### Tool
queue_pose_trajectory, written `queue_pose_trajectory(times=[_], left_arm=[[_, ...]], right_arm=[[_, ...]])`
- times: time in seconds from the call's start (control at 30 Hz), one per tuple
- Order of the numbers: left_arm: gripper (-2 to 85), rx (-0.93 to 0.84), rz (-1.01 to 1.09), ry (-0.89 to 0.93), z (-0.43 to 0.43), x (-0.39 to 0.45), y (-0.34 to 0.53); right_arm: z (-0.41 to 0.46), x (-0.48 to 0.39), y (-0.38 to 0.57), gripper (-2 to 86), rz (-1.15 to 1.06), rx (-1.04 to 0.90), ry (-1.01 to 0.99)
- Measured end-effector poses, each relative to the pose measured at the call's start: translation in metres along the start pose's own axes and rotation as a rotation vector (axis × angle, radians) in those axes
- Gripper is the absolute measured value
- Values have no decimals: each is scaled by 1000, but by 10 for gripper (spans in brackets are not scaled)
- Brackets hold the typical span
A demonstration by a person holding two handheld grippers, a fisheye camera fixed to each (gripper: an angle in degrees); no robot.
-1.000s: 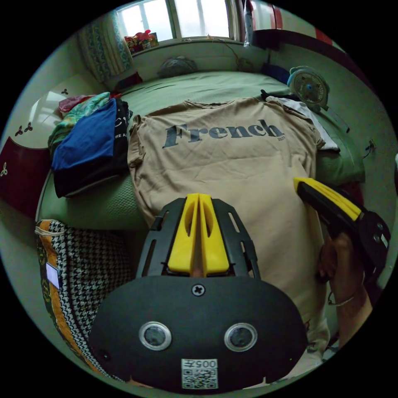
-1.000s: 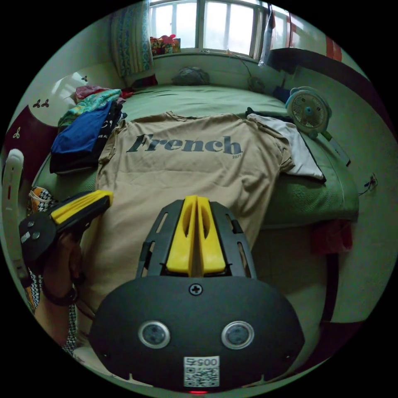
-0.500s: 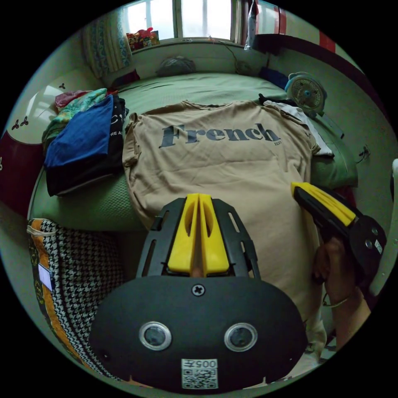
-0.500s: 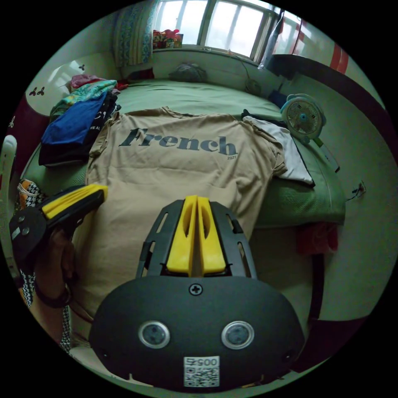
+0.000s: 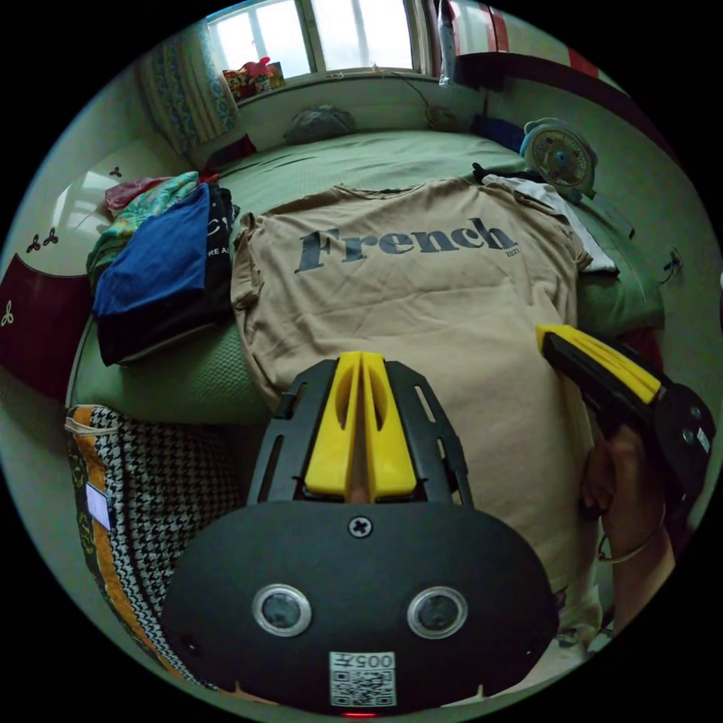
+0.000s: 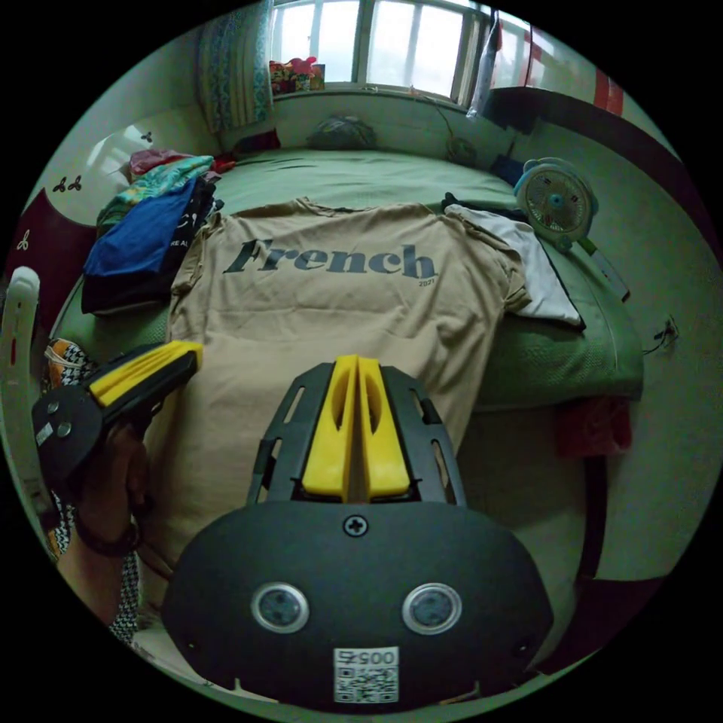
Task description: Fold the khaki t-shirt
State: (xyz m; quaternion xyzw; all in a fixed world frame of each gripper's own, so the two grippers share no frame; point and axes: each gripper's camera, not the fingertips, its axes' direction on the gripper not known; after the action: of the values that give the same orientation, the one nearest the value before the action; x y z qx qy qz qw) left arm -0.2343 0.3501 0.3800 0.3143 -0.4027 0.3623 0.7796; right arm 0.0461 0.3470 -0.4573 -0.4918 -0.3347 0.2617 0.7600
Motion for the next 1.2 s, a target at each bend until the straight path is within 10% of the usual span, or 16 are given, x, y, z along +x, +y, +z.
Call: queue_pose_trajectory(times=[1.2], left_arm=[[-5,-22,-67,57,5,-30,-9]], right_arm=[[4,29,4,-10,6,37,-50]])
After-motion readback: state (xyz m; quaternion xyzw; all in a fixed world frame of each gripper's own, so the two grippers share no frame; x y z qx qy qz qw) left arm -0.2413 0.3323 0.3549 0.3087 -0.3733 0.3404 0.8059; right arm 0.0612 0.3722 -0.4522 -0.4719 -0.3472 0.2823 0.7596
